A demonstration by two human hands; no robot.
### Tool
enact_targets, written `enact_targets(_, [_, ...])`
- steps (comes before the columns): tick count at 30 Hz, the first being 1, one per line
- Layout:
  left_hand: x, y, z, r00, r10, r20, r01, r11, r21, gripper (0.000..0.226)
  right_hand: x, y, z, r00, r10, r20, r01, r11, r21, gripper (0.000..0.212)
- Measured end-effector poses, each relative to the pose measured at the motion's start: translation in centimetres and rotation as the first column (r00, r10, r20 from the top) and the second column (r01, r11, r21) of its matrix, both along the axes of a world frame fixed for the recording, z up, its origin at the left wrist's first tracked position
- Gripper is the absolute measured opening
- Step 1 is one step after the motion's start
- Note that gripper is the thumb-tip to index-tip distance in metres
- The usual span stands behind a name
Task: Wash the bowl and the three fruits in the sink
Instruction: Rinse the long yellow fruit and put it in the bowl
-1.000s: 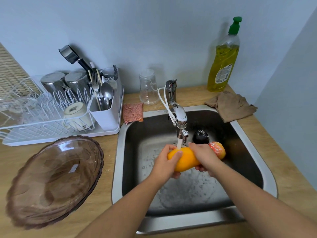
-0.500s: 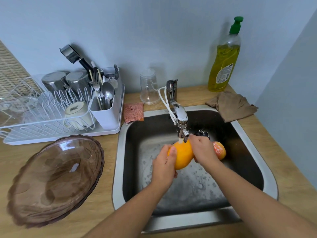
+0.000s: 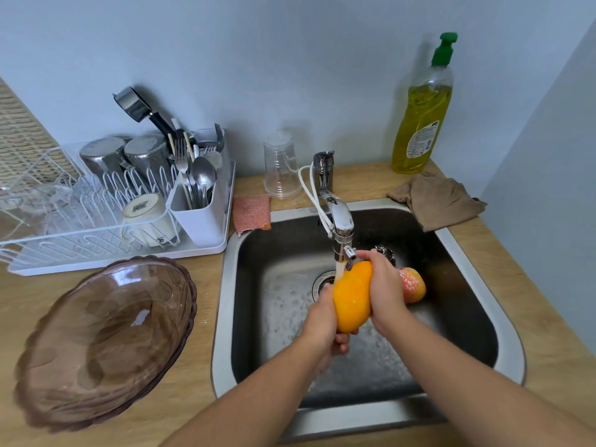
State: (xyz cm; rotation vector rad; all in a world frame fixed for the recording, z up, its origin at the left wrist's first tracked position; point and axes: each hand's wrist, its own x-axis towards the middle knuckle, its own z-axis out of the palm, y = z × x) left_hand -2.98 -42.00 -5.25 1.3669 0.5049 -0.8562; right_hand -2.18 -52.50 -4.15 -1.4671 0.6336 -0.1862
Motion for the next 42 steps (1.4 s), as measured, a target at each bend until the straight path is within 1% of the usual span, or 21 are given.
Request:
enact_targets(1, [0.2,0.0,0.0,0.997,0.053,-0.055,-0.055,0.997,-0.046,0.049,-0.6,1.1,-0.3,1.000,0.004,0.023,-0.003,1.000,-0.029,0.021])
enact_targets(3, [0.5,0.2,0.4,0.987,0.091,-0.134,-0.106,0.989,-0.106,0.047,-1.9,2.9,-1.2,0.996,0.048,0.075,-0.037,0.990,-0.136,0.036])
enact_targets(7, [1.0,0.6,0.3,0.994,-0.103,-0.033,0.104,0.994,0.036,0.050,-1.3,1.2,-2.5,0.985,0.163,0.064,-0.134,0.936,-0.324,0.044])
enact_targets(8, [1.3,0.5,0.2,0.992,-0.121,0.027,0.120,0.991,0.057,0.053,-1.1,0.7,-2.5,0.977,0.209,0.049,-0.173,0.901,-0.398,0.040])
enact_targets(10, [1.8,0.4,0.3,0.994,-0.091,0.059,0.093,0.995,-0.044,0.065,-1.2,0.6,-2.1,0.950,0.310,0.047,-0.228,0.787,-0.573,0.029])
enact_targets(12, [2.1,0.3,0.9,1.000,-0.015,-0.004,0.015,0.984,-0.176,0.072,-1.9,1.1,-2.4,0.903,0.430,0.027,-0.290,0.652,-0.700,0.036])
enact_targets(15, [1.9,0.6,0.5,0.997,0.071,-0.039,-0.078,0.974,-0.214,0.070,-3.3,1.2,-3.6,0.840,0.542,-0.040,-0.389,0.548,-0.741,0.052])
enact_targets(16, [1.8,0.8,0.3,0.993,0.101,-0.057,-0.111,0.967,-0.228,0.068,-3.6,1.1,-3.9,0.855,0.518,-0.026,-0.368,0.569,-0.736,0.052])
enact_targets(19, [1.7,0.6,0.1,0.979,0.201,-0.042,-0.205,0.939,-0.277,0.053,-3.4,0.5,-4.2,0.953,0.300,0.035,-0.208,0.735,-0.645,0.045])
enact_targets(21, [1.6,0.4,0.2,0.971,0.227,0.074,-0.202,0.946,-0.252,0.036,-2.6,-0.3,-4.1,0.986,0.162,-0.042,-0.154,0.785,-0.600,0.042])
enact_targets(23, [1.5,0.5,-0.1,0.967,0.130,0.218,-0.095,0.982,-0.165,0.024,-1.7,-1.2,-3.6,0.984,0.118,-0.131,-0.169,0.848,-0.502,0.038])
enact_targets(25, [1.6,1.0,0.0,0.969,0.011,0.246,0.014,0.995,-0.101,0.020,-1.7,-1.9,-3.0,0.976,0.189,-0.103,-0.214,0.800,-0.560,0.034])
enact_targets(27, [2.0,1.4,1.0,0.982,-0.095,0.161,0.108,0.991,-0.075,0.029,-2.2,-2.4,-2.5,0.957,0.290,0.020,-0.170,0.614,-0.771,0.033])
enact_targets(29, [2.4,1.7,1.7,0.958,-0.247,0.146,0.242,0.969,0.048,0.044,-2.3,-3.0,-2.5,0.909,0.407,0.089,-0.106,0.433,-0.895,0.040])
enact_targets(30, [2.4,1.6,1.8,0.944,-0.277,0.178,0.261,0.959,0.110,0.046,-2.1,-3.1,-2.7,0.902,0.423,0.092,-0.107,0.424,-0.899,0.041])
enact_targets(31, [2.3,1.5,1.5,0.922,-0.285,0.261,0.248,0.955,0.165,0.046,-2.0,-3.1,-2.9,0.916,0.393,0.087,-0.121,0.475,-0.871,0.039])
enact_targets(34, [0.9,0.9,0.0,0.749,-0.323,0.579,0.229,0.945,0.232,0.032,-1.0,-2.6,-3.1,0.987,0.156,0.031,-0.111,0.814,-0.571,0.036])
enact_targets(35, [0.5,0.7,-0.2,0.734,-0.319,0.600,0.234,0.948,0.218,0.028,-0.8,-2.5,-3.1,0.994,0.114,-0.002,-0.098,0.851,-0.515,0.035])
enact_targets(37, [0.3,0.7,0.2,0.809,-0.297,0.507,0.236,0.954,0.184,0.023,-0.9,-2.2,-2.8,0.986,0.164,-0.024,-0.146,0.788,-0.598,0.034])
enact_targets(40, [1.3,0.9,1.1,0.895,-0.328,0.302,0.271,0.938,0.216,0.033,-1.6,-1.8,-2.6,0.939,0.339,0.058,-0.158,0.574,-0.804,0.036])
enact_targets(42, [1.5,0.7,1.3,0.910,-0.289,0.296,0.217,0.943,0.253,0.041,-2.0,-1.4,-2.9,0.933,0.342,0.113,-0.128,0.608,-0.784,0.037])
